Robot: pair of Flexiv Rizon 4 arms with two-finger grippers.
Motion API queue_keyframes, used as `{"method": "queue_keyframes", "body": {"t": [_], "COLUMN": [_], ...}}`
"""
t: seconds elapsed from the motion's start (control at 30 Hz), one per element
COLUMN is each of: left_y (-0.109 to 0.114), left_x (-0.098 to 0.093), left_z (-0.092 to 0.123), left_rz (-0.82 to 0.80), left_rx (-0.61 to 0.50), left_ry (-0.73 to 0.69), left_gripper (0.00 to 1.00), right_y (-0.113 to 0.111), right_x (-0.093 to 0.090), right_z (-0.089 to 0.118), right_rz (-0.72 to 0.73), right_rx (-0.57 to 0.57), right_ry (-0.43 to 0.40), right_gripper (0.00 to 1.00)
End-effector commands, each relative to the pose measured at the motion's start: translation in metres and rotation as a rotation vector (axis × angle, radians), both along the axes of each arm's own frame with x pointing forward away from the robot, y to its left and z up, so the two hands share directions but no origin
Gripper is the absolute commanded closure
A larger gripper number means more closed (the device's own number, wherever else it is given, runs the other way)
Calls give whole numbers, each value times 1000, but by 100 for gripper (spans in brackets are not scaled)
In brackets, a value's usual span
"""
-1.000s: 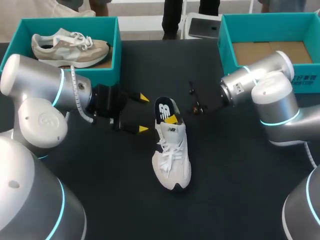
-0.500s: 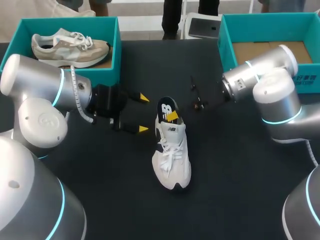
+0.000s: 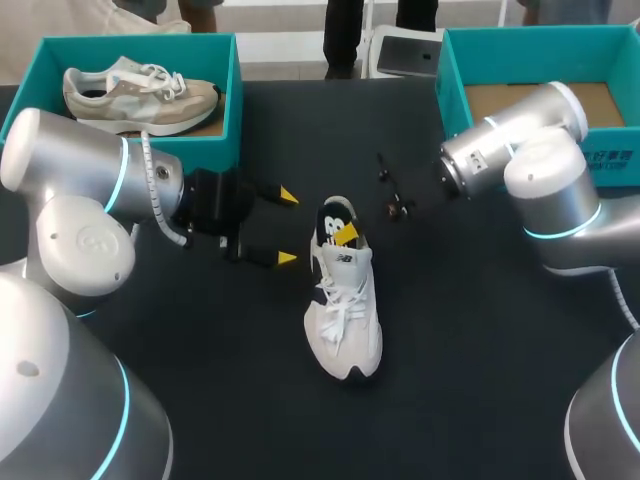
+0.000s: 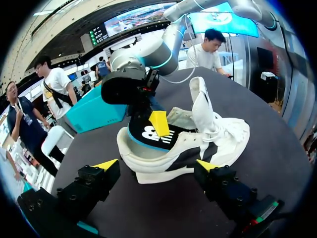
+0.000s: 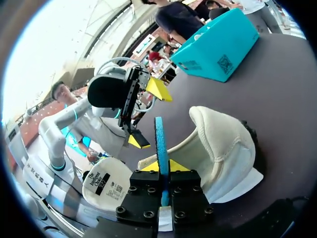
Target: Take the shoe out of the shoebox, open the shoe tongue, remove and reinsert the insole, then place the shoe into the shoebox
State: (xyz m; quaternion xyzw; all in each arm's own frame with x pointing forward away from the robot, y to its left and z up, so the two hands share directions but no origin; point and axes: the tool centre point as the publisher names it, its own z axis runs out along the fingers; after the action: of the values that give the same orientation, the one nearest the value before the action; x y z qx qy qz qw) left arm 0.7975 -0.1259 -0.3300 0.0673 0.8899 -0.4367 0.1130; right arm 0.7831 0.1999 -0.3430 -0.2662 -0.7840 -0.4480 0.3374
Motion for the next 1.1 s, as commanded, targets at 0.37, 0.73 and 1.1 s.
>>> {"method": "queue_keyframes", "body": {"t": [0.37, 0.73, 1.1], "left_y": [-1, -1, -1], "left_x": [0, 0, 0], "left_z": [0, 0, 0], "left_rz": [0, 0, 0], "left_rx": [5, 5, 5], "left_ry": [1, 1, 1], "left_gripper": [0, 0, 0], "right_y": [3, 3, 11], "right_x": [-4, 7, 25], "right_z": [1, 16, 40], "right_rz": [-26, -9, 35], "right_rx": [-15, -38, -59], "right_ry": [-9, -64, -136], "right_gripper": [87, 74, 68]}}
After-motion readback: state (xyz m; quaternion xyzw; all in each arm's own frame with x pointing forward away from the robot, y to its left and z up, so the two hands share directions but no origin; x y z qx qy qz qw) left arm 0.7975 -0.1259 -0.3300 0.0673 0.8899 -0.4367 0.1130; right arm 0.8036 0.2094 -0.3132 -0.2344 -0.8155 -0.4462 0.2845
